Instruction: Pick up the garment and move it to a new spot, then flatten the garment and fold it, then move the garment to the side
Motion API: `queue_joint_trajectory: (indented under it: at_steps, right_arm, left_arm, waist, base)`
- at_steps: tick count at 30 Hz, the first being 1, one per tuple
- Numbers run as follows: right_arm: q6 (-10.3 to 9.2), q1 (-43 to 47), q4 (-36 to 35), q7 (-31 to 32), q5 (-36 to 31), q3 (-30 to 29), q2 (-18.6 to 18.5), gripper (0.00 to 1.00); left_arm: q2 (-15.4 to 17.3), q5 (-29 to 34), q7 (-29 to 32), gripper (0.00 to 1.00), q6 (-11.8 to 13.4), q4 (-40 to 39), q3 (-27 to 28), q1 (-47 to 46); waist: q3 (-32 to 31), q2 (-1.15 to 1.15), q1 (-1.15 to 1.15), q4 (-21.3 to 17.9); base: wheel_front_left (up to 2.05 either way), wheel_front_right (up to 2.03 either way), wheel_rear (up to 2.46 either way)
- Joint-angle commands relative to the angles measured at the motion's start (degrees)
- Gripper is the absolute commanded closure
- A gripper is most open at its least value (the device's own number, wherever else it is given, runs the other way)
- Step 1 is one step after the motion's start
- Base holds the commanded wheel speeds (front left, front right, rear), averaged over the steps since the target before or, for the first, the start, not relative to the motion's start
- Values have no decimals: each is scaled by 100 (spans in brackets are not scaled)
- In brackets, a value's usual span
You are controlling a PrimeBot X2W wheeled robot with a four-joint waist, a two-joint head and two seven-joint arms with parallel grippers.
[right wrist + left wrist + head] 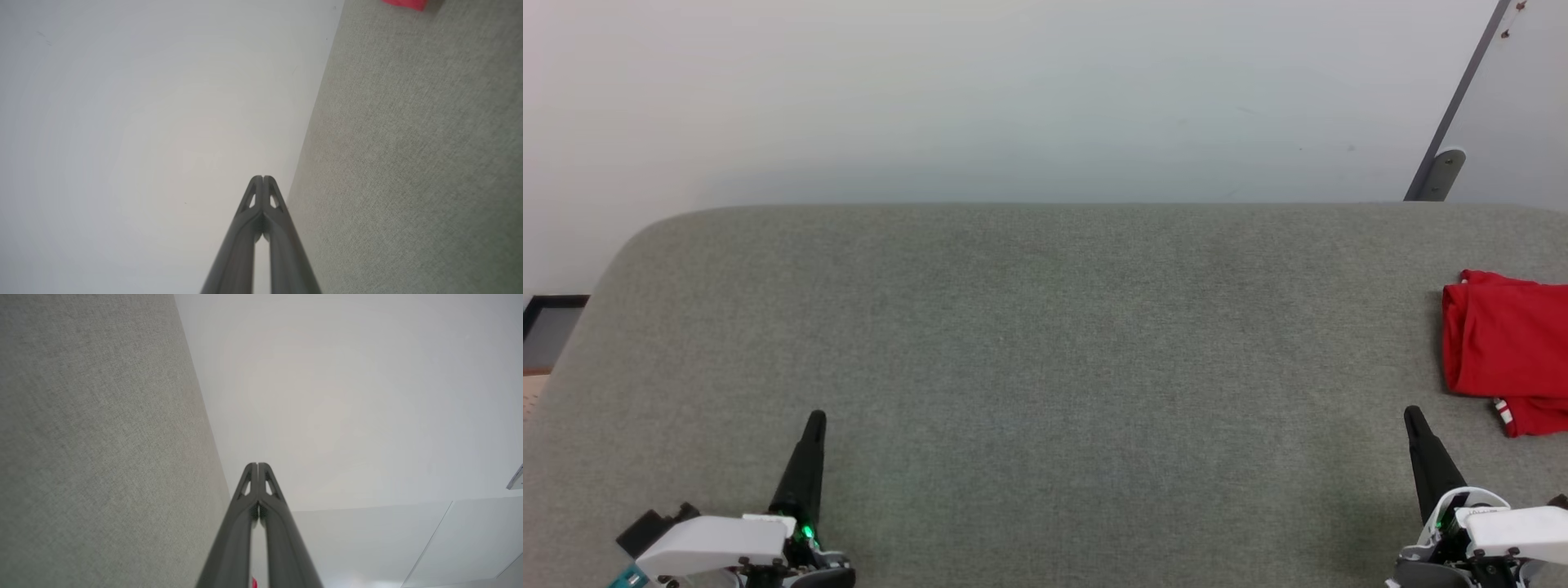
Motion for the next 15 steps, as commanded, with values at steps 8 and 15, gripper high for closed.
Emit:
queue_joint_trajectory:
  at_steps: [8,15]
  right_arm:
    - [-5,-114,-44,101,402,-16,25,100]
    - [-6,-135,-53,162,655,-20,33,100]
  left_arm:
    - [-70,-328,107,100,-30,-13,43,-92]
    - [-117,-521,173,100,-32,-10,57,-123]
  waist:
    - [8,0,0,-17]
    - [15,0,0,-31]
  base:
    - [0,0,0]
    - [0,0,0]
